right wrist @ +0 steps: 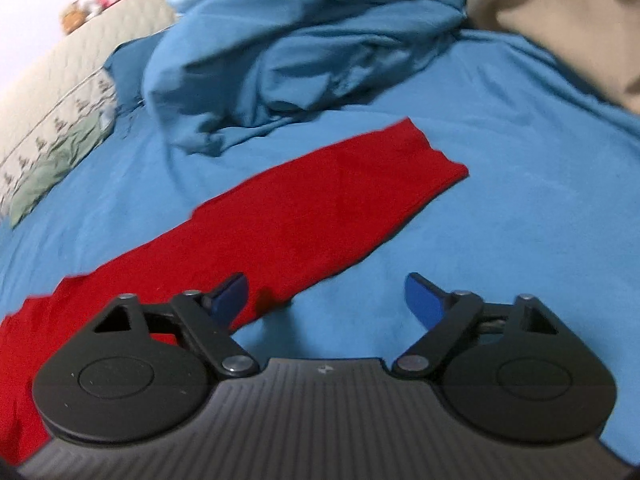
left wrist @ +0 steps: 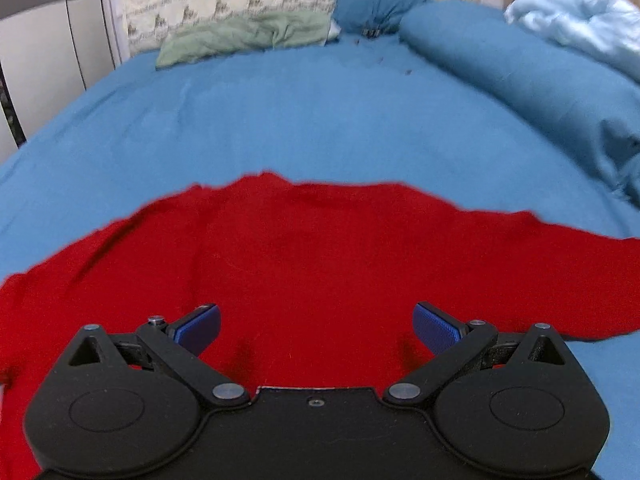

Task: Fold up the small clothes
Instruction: 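Grasp the red sweater's sleeve cuff with the right gripper, then lift the sleeve and fold it across the sweater body with the right gripper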

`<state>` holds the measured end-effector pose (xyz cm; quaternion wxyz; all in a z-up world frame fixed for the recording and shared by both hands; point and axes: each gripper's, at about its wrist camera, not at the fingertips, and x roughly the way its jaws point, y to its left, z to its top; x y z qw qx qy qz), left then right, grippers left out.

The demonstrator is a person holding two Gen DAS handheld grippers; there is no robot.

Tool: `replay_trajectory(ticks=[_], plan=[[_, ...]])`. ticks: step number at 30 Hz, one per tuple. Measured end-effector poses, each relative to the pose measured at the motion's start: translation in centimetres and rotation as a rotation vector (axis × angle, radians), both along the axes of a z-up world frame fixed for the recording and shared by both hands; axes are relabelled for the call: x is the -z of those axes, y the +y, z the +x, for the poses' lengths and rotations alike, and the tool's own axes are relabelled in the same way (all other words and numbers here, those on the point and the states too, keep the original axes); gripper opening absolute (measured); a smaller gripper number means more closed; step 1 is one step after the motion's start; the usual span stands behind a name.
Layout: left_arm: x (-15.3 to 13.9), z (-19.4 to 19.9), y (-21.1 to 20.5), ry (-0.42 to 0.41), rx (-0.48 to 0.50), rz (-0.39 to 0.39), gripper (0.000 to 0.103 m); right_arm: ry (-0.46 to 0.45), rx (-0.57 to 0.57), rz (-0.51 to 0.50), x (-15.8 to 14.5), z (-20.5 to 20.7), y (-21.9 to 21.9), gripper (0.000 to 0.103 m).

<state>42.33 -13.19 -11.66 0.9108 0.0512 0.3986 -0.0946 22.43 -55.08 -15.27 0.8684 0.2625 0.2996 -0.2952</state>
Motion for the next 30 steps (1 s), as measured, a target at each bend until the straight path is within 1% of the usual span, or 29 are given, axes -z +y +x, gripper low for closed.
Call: replay_trajectory(ticks=[2, 4, 5, 7, 8, 9, 10, 11, 12, 13, 15, 16, 17, 20, 23, 25, 27, 28, 30], plan=[[1.5, 1.4, -0.1, 0.026, -0.019, 0.014, 0.103, -0.023, 0.028, 0.000, 0.8, 0.4, -0.7, 0.089], [2.5, 2.4, -0.1, 0.041, -0.045, 0.028, 0.103, -0.048, 0.053, -0.003, 1.3, 0.8, -1.2, 0.079], [3.0, 2.8, 0.0, 0.052, -0.055, 0.029, 0.103, -0.051, 0.066, -0.006, 1.4, 1.0, -1.5, 0.076], [3.9, 3.5, 0.4, 0.082, -0.065, 0.006, 0.103, -0.057, 0.088, -0.012, 1.6, 1.3, -1.7, 0.066], [4.1, 3.7, 0.6, 0.087, -0.069, -0.006, 0.103, -0.060, 0.096, -0.014, 1.7, 1.4, -1.8, 0.063], [4.1, 3.8, 0.7, 0.087, -0.074, -0.019, 0.103, -0.060, 0.104, -0.015, 1.8, 1.6, -2.0, 0.053], [4.1, 4.0, 0.9, 0.092, -0.076, -0.023, 0.103, -0.057, 0.118, -0.019, 1.8, 1.7, -2.0, 0.045], [4.2, 4.3, 1.0, 0.099, -0.075, -0.022, 0.103, -0.059, 0.129, -0.014, 1.8, 1.8, -2.0, 0.042], [4.1, 4.4, 0.9, 0.106, -0.070, -0.019, 0.103, -0.065, 0.138, -0.007, 1.8, 1.9, -2.1, 0.031], [4.0, 4.5, 0.9, 0.112, -0.062, -0.017, 0.103, -0.072, 0.141, 0.004, 1.7, 2.0, -2.3, 0.023], [3.4, 4.6, 1.3, 0.123, -0.066, -0.019, 0.103, -0.081, 0.131, 0.013, 1.3, 2.3, -2.4, 0.022], [3.0, 4.4, 1.6, 0.110, -0.081, -0.019, 0.103, -0.094, 0.122, 0.006, 0.7, 2.5, -2.2, 0.022], [2.4, 4.3, 2.0, 0.079, -0.091, -0.019, 0.103, -0.123, 0.104, 0.006, -0.2, 2.8, -1.8, 0.022], [0.2, 3.8, 3.3, 0.022, -0.062, -0.048, 0.103, -0.219, 0.020, 0.020, -3.6, 4.6, 0.2, 0.022], [-2.3, 3.0, 5.9, -0.019, -0.076, -0.073, 0.103, -0.314, -0.145, 0.009, -8.1, 8.3, 4.9, 0.022], [-3.5, 2.8, 7.9, -0.042, -0.099, -0.080, 0.103, -0.370, -0.291, 0.004, -10.9, 11.3, 9.7, 0.022], [-4.7, 2.1, 10.4, -0.081, -0.127, -0.078, 0.103, -0.411, -0.433, 0.022, -12.7, 13.9, 15.1, 0.022], [-5.1, 1.8, 11.6, -0.095, -0.143, -0.068, 0.103, -0.420, -0.519, 0.040, -13.2, 15.4, 18.5, 0.022], [-5.4, 1.3, 14.0, -0.107, -0.173, -0.051, 0.103, -0.413, -0.668, 0.065, -12.7, 17.8, 25.1, 0.021]])
